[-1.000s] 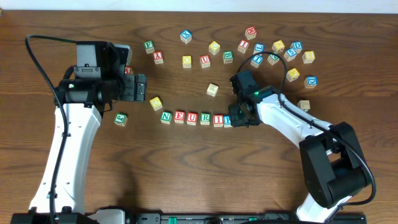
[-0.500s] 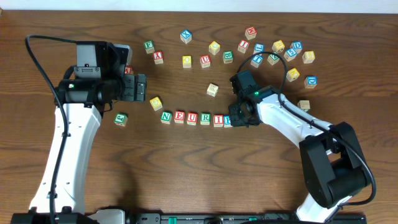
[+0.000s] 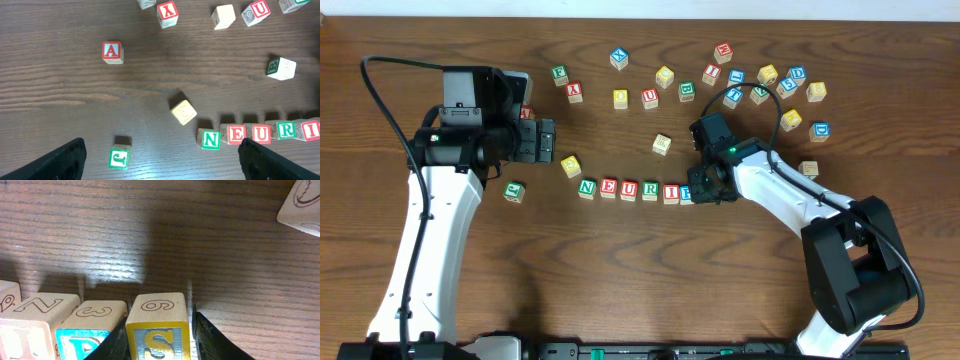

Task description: Spell out NEURIPS

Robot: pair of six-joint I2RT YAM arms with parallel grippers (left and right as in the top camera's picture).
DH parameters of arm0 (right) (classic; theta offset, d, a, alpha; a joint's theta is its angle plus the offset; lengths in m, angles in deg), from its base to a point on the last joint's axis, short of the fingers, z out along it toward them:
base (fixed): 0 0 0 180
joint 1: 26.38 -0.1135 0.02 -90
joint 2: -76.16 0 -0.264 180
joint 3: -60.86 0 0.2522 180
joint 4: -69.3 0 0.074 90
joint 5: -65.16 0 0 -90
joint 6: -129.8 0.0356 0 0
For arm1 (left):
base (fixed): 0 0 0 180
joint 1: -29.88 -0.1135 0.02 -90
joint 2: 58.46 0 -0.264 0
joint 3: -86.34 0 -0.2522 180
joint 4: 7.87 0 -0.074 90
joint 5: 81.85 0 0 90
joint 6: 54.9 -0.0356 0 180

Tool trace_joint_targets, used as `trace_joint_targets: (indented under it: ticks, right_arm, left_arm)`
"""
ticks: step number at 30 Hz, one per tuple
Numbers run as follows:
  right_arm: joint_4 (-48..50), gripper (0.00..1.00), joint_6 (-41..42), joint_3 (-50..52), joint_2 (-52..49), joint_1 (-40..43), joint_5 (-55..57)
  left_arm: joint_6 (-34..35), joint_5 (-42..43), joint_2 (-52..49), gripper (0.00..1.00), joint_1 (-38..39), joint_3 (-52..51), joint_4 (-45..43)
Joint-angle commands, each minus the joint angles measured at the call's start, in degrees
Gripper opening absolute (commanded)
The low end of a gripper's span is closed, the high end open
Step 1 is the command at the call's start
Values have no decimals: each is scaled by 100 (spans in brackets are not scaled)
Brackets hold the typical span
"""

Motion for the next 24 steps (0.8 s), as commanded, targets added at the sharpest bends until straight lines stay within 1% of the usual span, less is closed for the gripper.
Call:
trace_joint_targets:
  ticks: [1, 16, 24]
  right_arm:
    - [-39, 34, 11, -120, 52, -33, 72]
    - [-468, 33, -37, -619, 55, -35, 74]
    - [-868, 32, -81, -1060, 57, -33, 223]
  left_arm:
    - [-13, 7, 11, 96, -20, 118, 2]
    - [-13, 4, 11, 96, -22, 118, 2]
    - [-13, 7, 11, 96, -20, 118, 2]
